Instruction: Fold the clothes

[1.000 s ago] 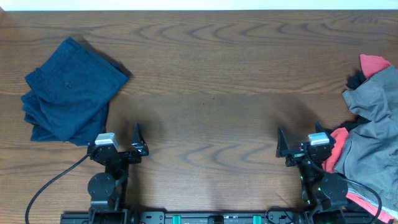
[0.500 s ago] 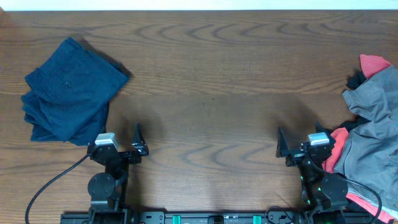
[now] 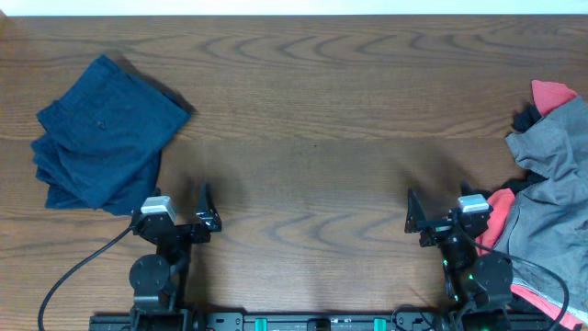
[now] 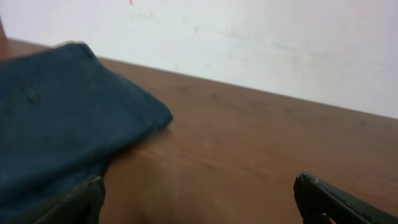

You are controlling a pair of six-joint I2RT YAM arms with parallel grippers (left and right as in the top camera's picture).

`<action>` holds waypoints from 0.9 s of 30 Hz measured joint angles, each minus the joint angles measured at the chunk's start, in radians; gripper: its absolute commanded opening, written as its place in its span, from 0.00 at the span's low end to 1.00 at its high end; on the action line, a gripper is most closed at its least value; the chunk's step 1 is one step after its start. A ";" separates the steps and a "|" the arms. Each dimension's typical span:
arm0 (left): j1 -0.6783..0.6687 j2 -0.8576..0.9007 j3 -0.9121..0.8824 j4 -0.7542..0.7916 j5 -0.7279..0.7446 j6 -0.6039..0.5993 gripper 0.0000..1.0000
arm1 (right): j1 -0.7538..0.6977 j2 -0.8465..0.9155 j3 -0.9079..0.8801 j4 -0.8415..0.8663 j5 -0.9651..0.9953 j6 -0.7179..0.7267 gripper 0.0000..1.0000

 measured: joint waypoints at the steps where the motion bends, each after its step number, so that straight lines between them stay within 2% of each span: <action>1: 0.000 0.008 0.018 -0.037 0.010 -0.006 0.98 | 0.000 0.015 0.008 -0.020 0.007 0.013 0.99; 8: 0.000 0.165 0.163 -0.311 0.058 -0.015 0.98 | 0.000 0.193 0.201 -0.265 0.052 0.070 0.99; 15: 0.000 0.436 0.482 -0.576 0.065 -0.016 0.98 | 0.000 0.457 0.452 -0.525 0.127 0.138 0.99; 19: 0.000 0.603 0.630 -0.738 0.070 -0.018 0.98 | 0.000 0.623 0.542 -0.595 0.137 0.153 0.99; 24: 0.000 0.755 0.720 -0.795 0.073 -0.018 0.98 | 0.000 0.729 0.592 -0.597 0.083 0.163 0.99; 27: 0.000 0.804 0.723 -0.800 0.073 -0.018 0.98 | -0.001 0.752 0.601 -0.668 0.154 0.240 0.99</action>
